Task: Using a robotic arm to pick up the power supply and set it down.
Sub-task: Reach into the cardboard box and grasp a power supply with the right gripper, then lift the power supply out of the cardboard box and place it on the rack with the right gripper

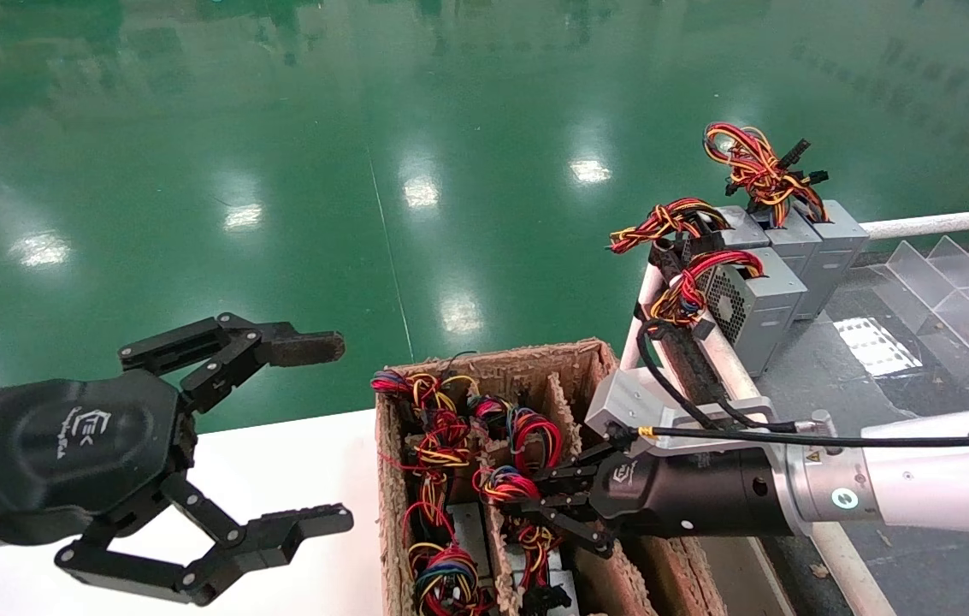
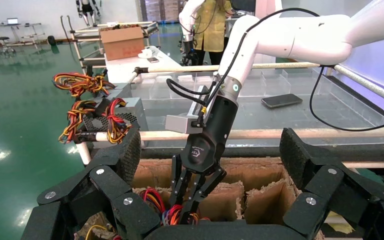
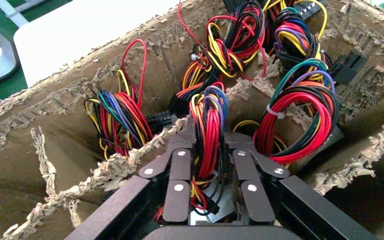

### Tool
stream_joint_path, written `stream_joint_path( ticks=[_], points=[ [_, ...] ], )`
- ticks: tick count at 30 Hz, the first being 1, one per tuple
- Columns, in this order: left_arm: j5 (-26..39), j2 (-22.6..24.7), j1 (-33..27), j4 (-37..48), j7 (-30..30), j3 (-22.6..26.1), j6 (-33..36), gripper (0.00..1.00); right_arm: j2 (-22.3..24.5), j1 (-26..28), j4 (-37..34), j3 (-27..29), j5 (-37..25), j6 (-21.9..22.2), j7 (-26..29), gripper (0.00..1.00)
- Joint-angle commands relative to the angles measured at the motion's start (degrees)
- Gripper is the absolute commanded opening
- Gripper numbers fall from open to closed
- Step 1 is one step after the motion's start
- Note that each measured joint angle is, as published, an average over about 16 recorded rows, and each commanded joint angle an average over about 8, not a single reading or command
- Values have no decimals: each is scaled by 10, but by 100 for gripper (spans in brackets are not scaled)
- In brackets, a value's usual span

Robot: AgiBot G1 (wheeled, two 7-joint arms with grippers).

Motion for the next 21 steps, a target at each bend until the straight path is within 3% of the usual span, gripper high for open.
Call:
stream_joint_path(
  ticks=[1, 11, 21],
  points=[
    [0, 0, 0, 0, 0, 0, 0, 100, 1, -2, 3, 1, 0, 2, 0, 0],
    [0, 0, 0, 0, 0, 0, 0, 100, 41, -18, 39, 33, 39, 10, -10, 0],
    [0, 0, 0, 0, 0, 0, 0, 100, 113, -33, 62, 103, 131, 16, -22, 0]
  ],
)
